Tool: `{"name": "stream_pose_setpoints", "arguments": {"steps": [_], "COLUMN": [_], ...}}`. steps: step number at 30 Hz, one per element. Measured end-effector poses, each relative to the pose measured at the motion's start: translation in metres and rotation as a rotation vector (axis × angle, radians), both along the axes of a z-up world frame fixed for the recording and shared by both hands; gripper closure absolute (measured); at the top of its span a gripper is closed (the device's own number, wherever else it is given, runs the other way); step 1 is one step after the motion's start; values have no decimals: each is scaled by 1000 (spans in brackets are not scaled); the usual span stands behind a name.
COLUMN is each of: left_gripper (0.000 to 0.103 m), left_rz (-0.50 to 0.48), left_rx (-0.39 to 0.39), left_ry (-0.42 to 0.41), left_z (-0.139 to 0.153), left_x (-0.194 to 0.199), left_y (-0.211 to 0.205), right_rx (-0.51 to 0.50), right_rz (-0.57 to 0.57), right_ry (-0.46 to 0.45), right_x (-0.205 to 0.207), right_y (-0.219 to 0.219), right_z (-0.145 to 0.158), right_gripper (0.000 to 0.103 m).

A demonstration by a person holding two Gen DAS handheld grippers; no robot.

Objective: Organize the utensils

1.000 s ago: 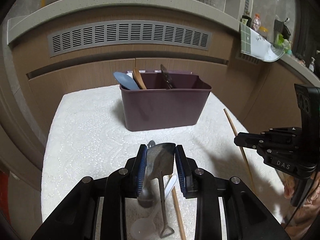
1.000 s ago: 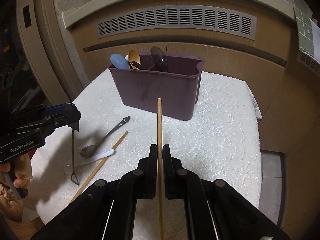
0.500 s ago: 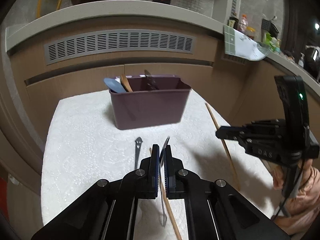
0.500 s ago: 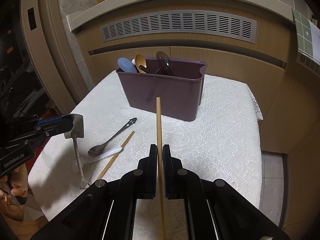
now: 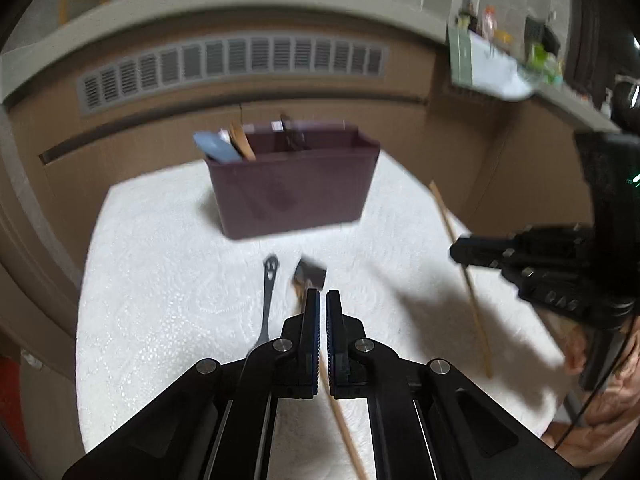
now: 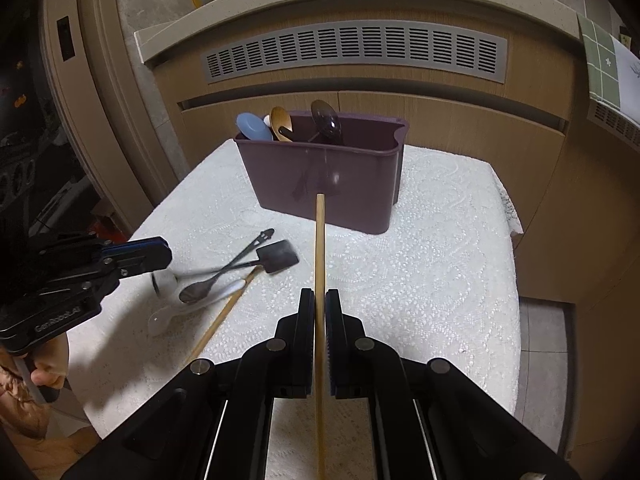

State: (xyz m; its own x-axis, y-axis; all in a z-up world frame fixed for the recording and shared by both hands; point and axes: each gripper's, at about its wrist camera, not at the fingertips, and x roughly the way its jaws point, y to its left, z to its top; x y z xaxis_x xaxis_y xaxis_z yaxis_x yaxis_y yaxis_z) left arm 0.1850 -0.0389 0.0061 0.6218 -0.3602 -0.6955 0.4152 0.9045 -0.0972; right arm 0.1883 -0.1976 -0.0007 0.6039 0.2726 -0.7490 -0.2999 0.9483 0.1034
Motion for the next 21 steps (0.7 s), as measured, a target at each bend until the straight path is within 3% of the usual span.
{"name": "stream_pose_setpoints", "arguments": {"steps": [4,5,6,8,11,17,20,21], "left_gripper": [93,83,66,48,47,48,67,68], "left_rz": [-24,-31,-36,-36,-31,-47,-61,-54], "left_rx": [66,81,97,145,201,230,208,206], "left_ry": [88,102,113,123,134,187,168,166], "left_z": [-21,-27,-32,-44,-55,-76,-77,-76], "left_x": [25,31,36,50,70,101,101,99], "left_y": [-19,-24,-28,-39,-50,-68,-69,-68], "right_rx": [8,12,13,16,28,53,52,50], "right_rz": [-22,-27,-31,-33,-32,-25,-22,-23], "right_ry": [19,22,23,23,30,40,46,47], "right_x": [2,3,3,4,6,9,10,10], "right_y": [-5,-7,-8,-10,-13,-12,-11,-11], "right_z": [-7,-9,-10,-12,-14,-16,-17,-16], "right_gripper": [97,97,97,97,97,97,97,97]}}
